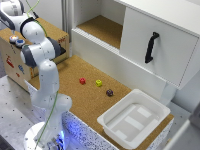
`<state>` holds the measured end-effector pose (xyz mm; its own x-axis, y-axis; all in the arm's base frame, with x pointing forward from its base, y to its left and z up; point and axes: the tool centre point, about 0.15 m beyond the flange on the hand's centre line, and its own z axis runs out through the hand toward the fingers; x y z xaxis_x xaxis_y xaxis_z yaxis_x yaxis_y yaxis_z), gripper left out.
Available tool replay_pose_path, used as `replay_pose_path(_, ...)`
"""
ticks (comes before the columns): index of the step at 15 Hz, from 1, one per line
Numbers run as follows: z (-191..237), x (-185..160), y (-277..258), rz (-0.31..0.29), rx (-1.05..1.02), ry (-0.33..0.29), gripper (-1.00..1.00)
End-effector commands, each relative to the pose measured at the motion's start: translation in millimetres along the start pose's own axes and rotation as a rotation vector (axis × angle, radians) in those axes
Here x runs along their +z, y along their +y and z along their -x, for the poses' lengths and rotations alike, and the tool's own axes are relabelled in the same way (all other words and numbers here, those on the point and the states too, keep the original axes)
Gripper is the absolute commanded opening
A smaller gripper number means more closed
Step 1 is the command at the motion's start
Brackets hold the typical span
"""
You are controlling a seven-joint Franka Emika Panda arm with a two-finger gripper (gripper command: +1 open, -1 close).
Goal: Push down the red button to turn off the red light
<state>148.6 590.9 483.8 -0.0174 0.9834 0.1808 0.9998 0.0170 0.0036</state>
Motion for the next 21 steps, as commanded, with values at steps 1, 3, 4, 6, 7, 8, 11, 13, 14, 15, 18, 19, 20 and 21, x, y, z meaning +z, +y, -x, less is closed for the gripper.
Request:
replay_pose_path(1,-37.6,22.6,5.0,-0.040,0.041,-0.177,-1.00)
replay_pose_path(3,-36.4,32.5,3.5,-0.034,0.045,-0.191,-1.00)
replay_pose_path(4,-35.3,38.8,3.5,-0.038,0.050,-0.202,-1.00)
replay_pose_path(6,-34.4,33.8,6.5,-0.035,0.070,-0.187,-1.00)
replay_pose_path(7,-35.3,29.3,7.5,-0.023,0.075,-0.176,-1.00)
replay_pose_path(8,-35.5,25.5,6.8,-0.036,0.076,-0.172,-1.00)
replay_pose_path(11,-35.5,6.0,-3.5,-0.041,0.059,-0.144,-1.00)
replay_pose_path(13,-34.2,-6.7,-10.0,-0.046,0.043,-0.129,-1.00)
replay_pose_path(14,-34.6,-8.0,-10.8,-0.039,0.037,-0.128,-1.00)
replay_pose_path(15,-35.4,-3.2,-6.2,-0.031,0.048,-0.135,-1.00)
replay_pose_path(18,-35.6,18.0,13.7,-0.016,0.088,-0.161,-1.00)
replay_pose_path(19,-34.7,24.1,19.7,-0.016,0.099,-0.163,-1.00)
replay_pose_path(20,-33.7,28.4,23.2,-0.020,0.107,-0.167,-1.00)
replay_pose_path(21,-34.2,34.0,27.6,-0.015,0.117,-0.170,-1.00)
